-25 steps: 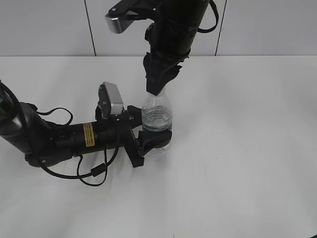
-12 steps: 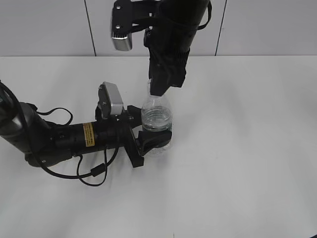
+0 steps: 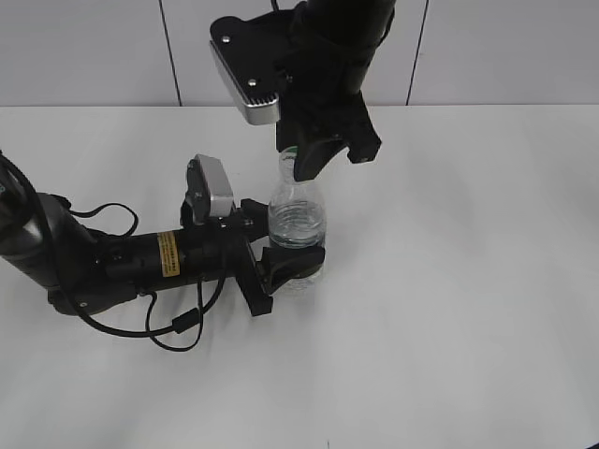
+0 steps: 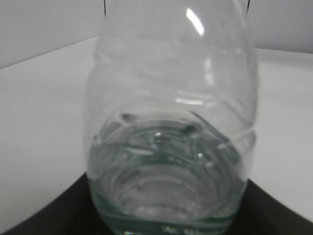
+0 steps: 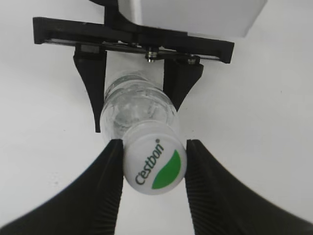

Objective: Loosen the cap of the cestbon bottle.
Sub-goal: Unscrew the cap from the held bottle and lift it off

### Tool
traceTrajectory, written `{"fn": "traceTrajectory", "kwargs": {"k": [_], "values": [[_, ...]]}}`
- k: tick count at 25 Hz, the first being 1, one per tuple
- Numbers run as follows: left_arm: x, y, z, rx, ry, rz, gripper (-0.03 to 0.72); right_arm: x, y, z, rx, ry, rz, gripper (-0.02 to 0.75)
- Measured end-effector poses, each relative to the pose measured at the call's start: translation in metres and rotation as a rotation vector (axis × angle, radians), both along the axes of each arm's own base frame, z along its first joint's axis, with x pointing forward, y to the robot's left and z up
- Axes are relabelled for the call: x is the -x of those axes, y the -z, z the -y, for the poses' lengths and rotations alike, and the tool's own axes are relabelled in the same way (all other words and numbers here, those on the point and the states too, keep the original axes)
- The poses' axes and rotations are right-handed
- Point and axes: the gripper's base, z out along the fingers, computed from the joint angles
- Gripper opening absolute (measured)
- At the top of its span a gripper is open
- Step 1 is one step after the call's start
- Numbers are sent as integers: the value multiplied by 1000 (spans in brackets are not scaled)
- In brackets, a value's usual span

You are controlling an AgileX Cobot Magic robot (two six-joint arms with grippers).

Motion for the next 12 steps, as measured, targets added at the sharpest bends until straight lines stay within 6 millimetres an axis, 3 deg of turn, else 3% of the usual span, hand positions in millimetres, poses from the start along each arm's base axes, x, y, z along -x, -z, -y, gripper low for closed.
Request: {"fn": "traceTrajectory", "kwargs": {"k": [6, 12], "values": [[0, 0, 0, 0, -1, 0, 413, 0, 0, 0, 13, -112, 35, 297], [0, 0, 0, 0, -1, 0, 412, 0, 0, 0, 14, -112, 35, 297]]}}
